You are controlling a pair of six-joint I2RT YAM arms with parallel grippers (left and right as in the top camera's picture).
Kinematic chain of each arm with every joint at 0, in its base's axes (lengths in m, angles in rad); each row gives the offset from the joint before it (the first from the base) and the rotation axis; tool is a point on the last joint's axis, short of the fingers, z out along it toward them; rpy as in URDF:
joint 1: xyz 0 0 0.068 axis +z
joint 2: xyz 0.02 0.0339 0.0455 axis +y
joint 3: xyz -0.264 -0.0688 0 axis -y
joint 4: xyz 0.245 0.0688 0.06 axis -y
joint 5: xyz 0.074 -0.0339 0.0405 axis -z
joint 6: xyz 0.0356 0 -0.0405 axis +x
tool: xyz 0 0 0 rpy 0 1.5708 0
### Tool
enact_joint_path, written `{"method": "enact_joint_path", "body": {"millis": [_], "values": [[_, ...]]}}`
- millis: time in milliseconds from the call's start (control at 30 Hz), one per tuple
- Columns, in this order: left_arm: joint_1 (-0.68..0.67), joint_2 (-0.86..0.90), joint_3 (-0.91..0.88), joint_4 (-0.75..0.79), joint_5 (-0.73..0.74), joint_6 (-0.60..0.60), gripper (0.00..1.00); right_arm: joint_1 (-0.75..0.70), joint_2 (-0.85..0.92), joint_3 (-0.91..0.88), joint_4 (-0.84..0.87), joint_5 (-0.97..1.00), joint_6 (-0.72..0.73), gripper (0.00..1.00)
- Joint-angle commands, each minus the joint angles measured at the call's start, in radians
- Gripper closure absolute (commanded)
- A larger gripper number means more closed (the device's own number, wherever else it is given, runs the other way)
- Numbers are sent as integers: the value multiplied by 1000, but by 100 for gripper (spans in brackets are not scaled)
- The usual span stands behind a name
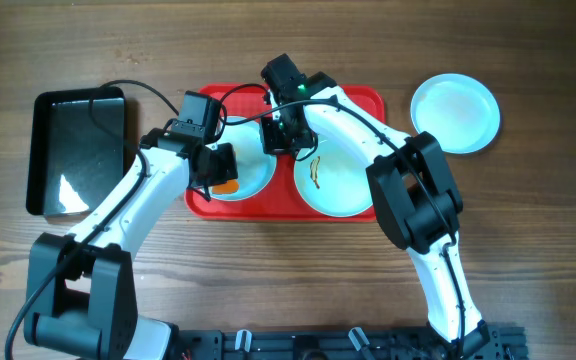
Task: Clean dirty plates on tray and stack at the side
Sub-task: 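Scrub the left plate's sauce streak with the sponge in the left gripper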
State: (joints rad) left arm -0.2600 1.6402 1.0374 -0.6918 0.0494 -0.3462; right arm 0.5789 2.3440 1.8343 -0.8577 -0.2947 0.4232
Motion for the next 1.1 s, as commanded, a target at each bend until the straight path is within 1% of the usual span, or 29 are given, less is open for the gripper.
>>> {"method": "enact_joint_path", "body": {"millis": [0,67,133,200,267,333,367,600,733,1067], "values": [[15,11,-5,-8,-74,-37,96,-7,29,-30,5,34,23,96],[48,11,-5,-17,-92,-83,96,-18,30,-30,3,34,34,96],[98,11,-5,-24,-47,-84,96,-33,29,-30,6,33,56,96],[128,11,-5,-27,6,-75,96,-44,29,-30,13,32,77,96],[155,11,-5,-26,107,-30,96,-53,29,-30,31,-10,74,96],[154,11,-5,-22,173,8,96,-53,30,-30,51,-51,74,96],[149,11,-5,-20,184,11,96,-53,29,-30,57,-58,74,96],[44,11,-5,0,185,26,96,-43,30,-30,68,-61,78,96],[5,18,-5,6,157,25,96,-43,29,-30,66,-74,85,96],[-20,75,-5,7,155,26,96,-43,29,-30,64,-95,85,96]]}}
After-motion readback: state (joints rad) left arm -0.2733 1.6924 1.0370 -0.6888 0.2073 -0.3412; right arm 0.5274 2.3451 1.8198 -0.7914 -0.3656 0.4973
